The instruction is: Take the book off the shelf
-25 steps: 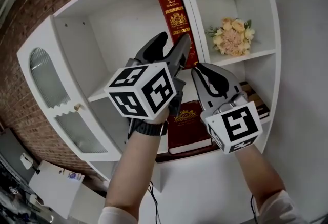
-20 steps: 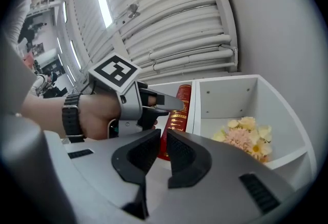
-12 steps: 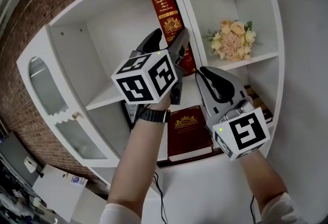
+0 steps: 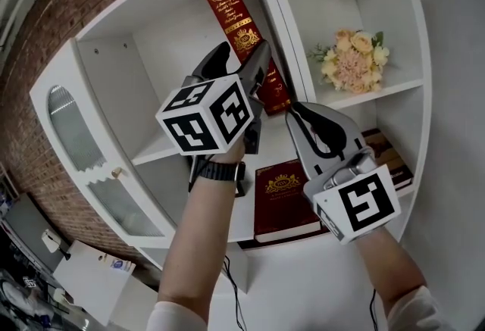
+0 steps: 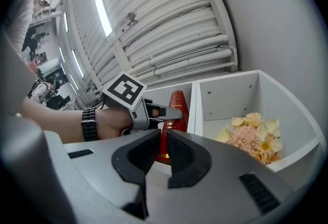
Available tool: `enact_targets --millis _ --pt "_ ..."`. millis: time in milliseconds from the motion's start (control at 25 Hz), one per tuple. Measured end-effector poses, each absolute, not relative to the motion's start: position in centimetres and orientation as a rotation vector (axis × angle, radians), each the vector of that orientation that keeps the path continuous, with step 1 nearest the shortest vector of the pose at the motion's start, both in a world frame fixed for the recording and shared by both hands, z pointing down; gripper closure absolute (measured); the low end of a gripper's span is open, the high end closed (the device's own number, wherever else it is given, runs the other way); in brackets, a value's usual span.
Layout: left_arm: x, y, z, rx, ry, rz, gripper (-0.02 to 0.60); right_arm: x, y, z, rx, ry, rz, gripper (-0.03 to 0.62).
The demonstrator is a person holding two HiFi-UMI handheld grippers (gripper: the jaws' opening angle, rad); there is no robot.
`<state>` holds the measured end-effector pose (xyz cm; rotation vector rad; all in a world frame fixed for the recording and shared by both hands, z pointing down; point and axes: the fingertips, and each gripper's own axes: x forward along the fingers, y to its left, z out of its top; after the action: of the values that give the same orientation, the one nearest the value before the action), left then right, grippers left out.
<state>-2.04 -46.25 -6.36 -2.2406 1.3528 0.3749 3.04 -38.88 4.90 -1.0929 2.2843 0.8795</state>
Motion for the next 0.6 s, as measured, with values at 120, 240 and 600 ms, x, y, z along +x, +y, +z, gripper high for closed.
enact_targets --millis 120,240,600 --pt "-2.1 -46.6 -6.9 -2.241 1.371 0.348 0.278 2.9 -38.9 5.0 -1.081 2.288 0.877 0.572" --pt "-1.9 -47.0 -7.6 -2.236 1.381 0.314 0.278 3.2 -38.8 4.9 -1.073 2.283 0.872 0.572" --pt "-2.1 -47.1 -9.6 -2.168 1.430 0.252 0.261 2.6 -39.0 4.4 -1.079 2.269 0.888 0.572"
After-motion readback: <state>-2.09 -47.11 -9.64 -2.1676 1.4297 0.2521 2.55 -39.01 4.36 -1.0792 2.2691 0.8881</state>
